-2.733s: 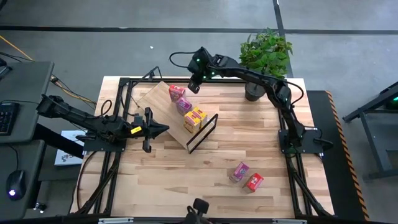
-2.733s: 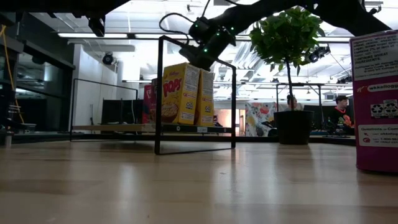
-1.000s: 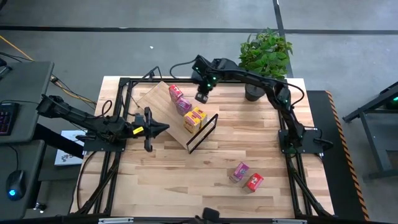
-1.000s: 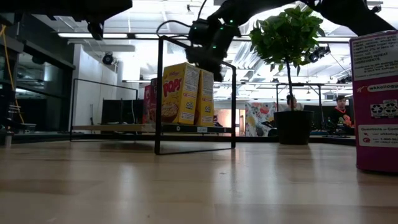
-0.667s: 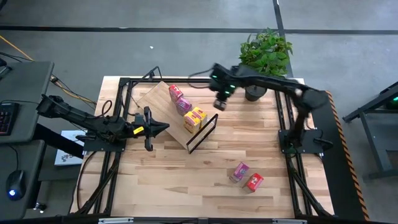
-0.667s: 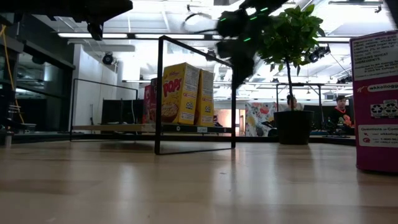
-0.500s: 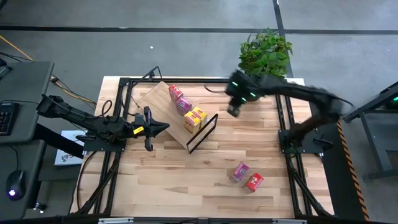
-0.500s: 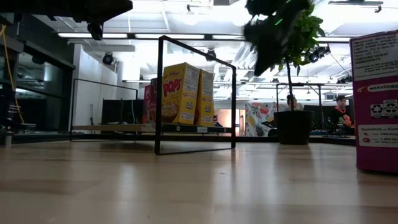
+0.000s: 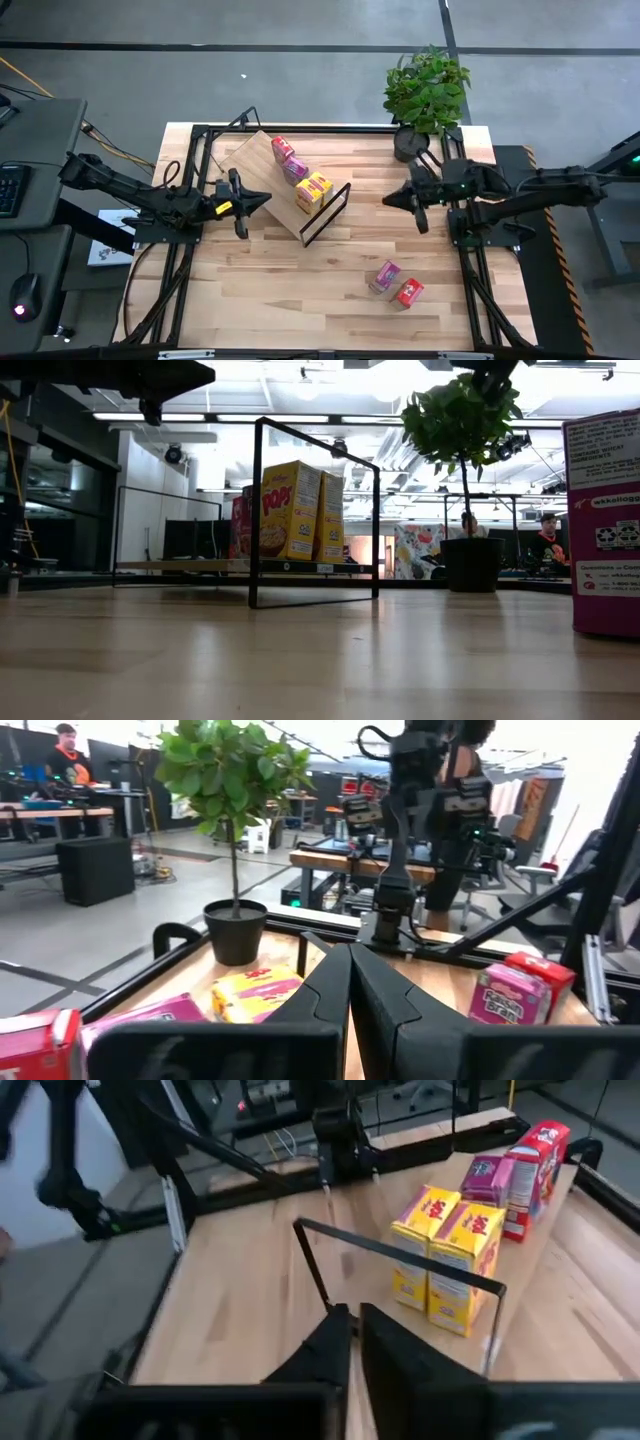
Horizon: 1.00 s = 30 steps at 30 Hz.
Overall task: Stack cereal on shelf
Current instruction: Put the violet cereal box on the shelf aligned with the other violet cereal box
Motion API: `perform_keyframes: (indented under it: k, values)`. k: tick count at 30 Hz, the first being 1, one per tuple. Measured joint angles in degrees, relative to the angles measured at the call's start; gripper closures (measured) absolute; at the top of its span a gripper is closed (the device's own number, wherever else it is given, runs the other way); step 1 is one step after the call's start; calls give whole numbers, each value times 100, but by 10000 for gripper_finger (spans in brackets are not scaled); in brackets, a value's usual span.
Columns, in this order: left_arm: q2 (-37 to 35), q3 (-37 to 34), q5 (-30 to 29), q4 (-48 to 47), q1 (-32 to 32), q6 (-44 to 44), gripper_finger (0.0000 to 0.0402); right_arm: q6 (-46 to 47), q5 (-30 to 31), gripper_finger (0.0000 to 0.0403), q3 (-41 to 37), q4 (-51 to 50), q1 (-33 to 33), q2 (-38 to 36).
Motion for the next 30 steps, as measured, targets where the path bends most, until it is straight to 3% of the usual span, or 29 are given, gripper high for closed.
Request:
perform_keyframes:
  k: [3, 9, 16, 21, 30]
  values:
    - [0, 0, -49, 2, 0, -4, 401, -219, 159, 335, 12, -58, 91, 55]
    - [1, 0, -63, -20, 0, -49, 402, -570, 143, 195, 307, -153, 105, 281]
    - [1, 0, -103, -33, 0, -194, 401, -793, -465, 59, 536, -939, 284, 602]
    - [2, 0, -106, -42, 0, -209, 401, -676, -1256, 24, 531, -1331, 708, 761]
    - [2, 0, -108, -72, 0, -362, 402, -1385, -1134, 30, 531, -1278, 1902, 1555]
